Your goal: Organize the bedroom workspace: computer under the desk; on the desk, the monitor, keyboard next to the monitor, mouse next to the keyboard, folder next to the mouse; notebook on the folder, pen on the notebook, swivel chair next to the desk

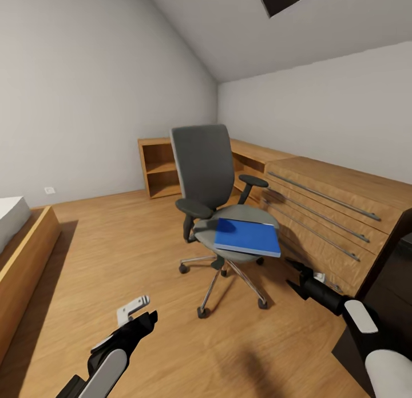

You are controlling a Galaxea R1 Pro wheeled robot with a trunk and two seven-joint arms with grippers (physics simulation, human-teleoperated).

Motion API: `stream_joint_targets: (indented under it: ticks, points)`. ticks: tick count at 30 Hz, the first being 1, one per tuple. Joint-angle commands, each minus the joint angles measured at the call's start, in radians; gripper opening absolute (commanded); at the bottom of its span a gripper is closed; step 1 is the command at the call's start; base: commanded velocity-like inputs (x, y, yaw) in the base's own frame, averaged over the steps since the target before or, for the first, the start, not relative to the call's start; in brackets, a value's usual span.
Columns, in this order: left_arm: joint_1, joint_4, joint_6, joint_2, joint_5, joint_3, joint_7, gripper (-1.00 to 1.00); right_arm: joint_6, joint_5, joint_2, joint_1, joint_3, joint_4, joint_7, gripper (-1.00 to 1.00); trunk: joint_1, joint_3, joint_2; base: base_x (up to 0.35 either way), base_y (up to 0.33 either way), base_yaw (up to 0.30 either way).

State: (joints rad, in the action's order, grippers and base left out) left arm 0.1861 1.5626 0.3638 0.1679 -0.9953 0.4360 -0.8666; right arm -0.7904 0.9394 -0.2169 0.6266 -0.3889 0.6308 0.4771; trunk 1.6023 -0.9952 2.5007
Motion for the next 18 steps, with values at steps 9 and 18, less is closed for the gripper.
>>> stream_joint_targets:
  ticks: [9, 18]
  points:
    - [0.001, 0.001, 0.001, 0.001, -0.001, 0.001, -0.01, 1.0, -0.006, -0.002, 0.001, 0.001, -0.005, 0.055, 0.003, 1.0, 0.0, -0.001, 0.0, 0.1, 0.0, 0.0]
    - [0.001, 0.001, 0.001, 0.002, -0.001, -0.002, -0.012, 1.0, -0.006, -0.003, 0.001, 0.001, -0.005, 0.057, 0.002, 1.0, 0.0, -0.001, 0.0, 0.117, -0.017, 0.0]
